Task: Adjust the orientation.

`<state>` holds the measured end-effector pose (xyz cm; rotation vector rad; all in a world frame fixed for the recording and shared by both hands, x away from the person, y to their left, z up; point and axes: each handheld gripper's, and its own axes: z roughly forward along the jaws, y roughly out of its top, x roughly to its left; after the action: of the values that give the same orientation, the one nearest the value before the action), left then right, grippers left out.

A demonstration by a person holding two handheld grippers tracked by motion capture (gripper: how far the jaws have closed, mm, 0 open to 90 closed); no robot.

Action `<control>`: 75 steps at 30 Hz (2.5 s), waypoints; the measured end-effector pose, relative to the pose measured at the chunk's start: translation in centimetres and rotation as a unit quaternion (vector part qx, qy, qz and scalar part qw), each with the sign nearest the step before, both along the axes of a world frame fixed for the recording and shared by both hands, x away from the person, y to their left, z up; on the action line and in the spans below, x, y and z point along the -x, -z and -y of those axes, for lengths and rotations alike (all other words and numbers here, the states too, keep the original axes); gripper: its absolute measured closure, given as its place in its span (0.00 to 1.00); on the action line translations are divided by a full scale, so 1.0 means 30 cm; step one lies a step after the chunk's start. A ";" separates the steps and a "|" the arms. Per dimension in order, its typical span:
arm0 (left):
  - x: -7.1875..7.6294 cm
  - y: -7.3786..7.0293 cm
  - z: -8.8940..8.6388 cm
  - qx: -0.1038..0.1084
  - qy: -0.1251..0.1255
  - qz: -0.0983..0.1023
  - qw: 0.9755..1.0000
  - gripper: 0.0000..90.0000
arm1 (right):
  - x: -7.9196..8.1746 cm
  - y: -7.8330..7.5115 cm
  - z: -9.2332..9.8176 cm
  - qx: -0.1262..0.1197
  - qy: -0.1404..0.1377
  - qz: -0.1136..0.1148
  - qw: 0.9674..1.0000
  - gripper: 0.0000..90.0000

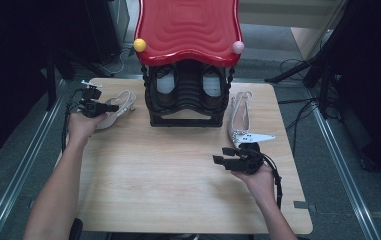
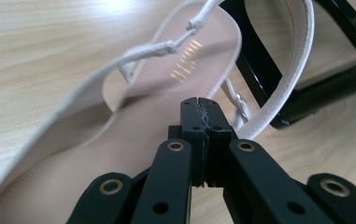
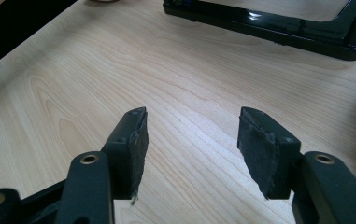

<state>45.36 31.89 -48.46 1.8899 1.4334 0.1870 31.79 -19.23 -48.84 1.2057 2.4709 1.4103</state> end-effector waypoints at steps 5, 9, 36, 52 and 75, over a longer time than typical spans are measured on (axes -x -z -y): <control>0.018 0.003 -0.001 0.007 0.007 -0.004 1.000 1.00 | -0.008 0.000 -0.011 0.000 -0.004 -0.001 1.000 0.49; 0.029 0.001 0.001 0.003 0.013 -0.011 1.000 1.00 | -0.014 0.000 -0.021 0.000 -0.009 -0.001 1.000 0.49; 0.049 -0.073 0.096 -0.006 0.036 -0.002 0.999 1.00 | -0.052 -0.004 -0.079 0.000 -0.036 -0.004 0.999 0.49; 0.132 -0.016 0.040 0.009 0.016 -0.022 1.000 0.99 | -0.073 -0.011 -0.088 -0.009 -0.035 0.000 0.999 0.49; 0.201 -0.025 -0.084 -0.036 -0.031 -0.033 0.998 0.97 | -0.105 -0.012 -0.153 -0.007 -0.062 -0.005 0.998 0.49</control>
<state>39.32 34.41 -47.72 1.9276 1.5487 0.2113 34.95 -14.63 -48.48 1.0818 2.5890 1.4561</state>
